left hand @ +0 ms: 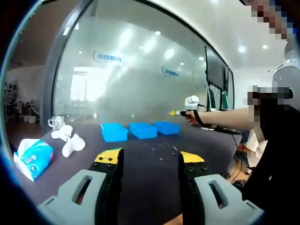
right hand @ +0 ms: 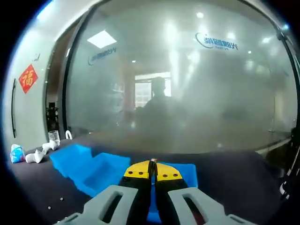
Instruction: Sort the screws, nuts, and washers into the corresponding bins
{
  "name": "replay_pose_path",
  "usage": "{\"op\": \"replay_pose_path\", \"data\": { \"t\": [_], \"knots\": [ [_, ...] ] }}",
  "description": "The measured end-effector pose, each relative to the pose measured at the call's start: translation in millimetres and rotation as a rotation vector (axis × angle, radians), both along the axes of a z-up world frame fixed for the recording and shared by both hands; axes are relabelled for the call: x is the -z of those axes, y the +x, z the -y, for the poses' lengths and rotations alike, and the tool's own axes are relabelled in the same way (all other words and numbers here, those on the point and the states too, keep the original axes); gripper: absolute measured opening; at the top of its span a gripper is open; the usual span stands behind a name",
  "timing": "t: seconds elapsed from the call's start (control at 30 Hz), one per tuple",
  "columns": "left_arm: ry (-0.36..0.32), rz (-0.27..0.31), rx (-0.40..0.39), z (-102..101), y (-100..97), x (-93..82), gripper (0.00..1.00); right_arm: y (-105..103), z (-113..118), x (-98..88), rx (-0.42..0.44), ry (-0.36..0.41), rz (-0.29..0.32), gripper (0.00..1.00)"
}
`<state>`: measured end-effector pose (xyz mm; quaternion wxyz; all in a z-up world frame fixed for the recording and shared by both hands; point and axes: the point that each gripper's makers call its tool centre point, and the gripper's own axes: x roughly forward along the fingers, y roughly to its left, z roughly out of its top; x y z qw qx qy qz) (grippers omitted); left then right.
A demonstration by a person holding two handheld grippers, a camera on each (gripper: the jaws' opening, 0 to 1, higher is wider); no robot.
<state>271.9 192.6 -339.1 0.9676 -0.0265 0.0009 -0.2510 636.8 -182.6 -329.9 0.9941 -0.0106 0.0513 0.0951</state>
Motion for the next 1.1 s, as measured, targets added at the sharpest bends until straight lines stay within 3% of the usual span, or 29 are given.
{"op": "replay_pose_path", "data": {
  "t": [0.3, 0.37, 0.47, 0.7, 0.93, 1.1],
  "knots": [
    [-0.001, -0.005, -0.009, -2.7, 0.2, 1.9, 0.46, 5.9, 10.9, 6.9, 0.026, -0.029, -0.009, 0.01],
    [-0.002, -0.003, -0.006, -1.4, 0.2, 1.4, 0.46, 5.9, 9.6, 6.0, 0.017, -0.054, 0.001, 0.07],
    [0.001, -0.003, -0.004, 0.2, 0.5, 1.5, 0.46, 4.9, 4.5, 8.1, -0.012, -0.063, -0.008, 0.27],
    [0.0, -0.005, -0.004, -0.4, 0.1, 2.1, 0.46, -6.8, 2.2, 8.7, -0.036, -0.06, 0.002, 0.3],
    [-0.001, -0.006, -0.01, -3.9, -0.1, 3.1, 0.46, -44.6, -3.0, 12.5, -0.093, -0.066, 0.024, 0.3],
    [-0.002, -0.006, -0.006, -3.4, 0.5, 3.3, 0.46, -85.4, -0.6, 10.7, -0.123, -0.055, 0.051, 0.3]
  ]
}}
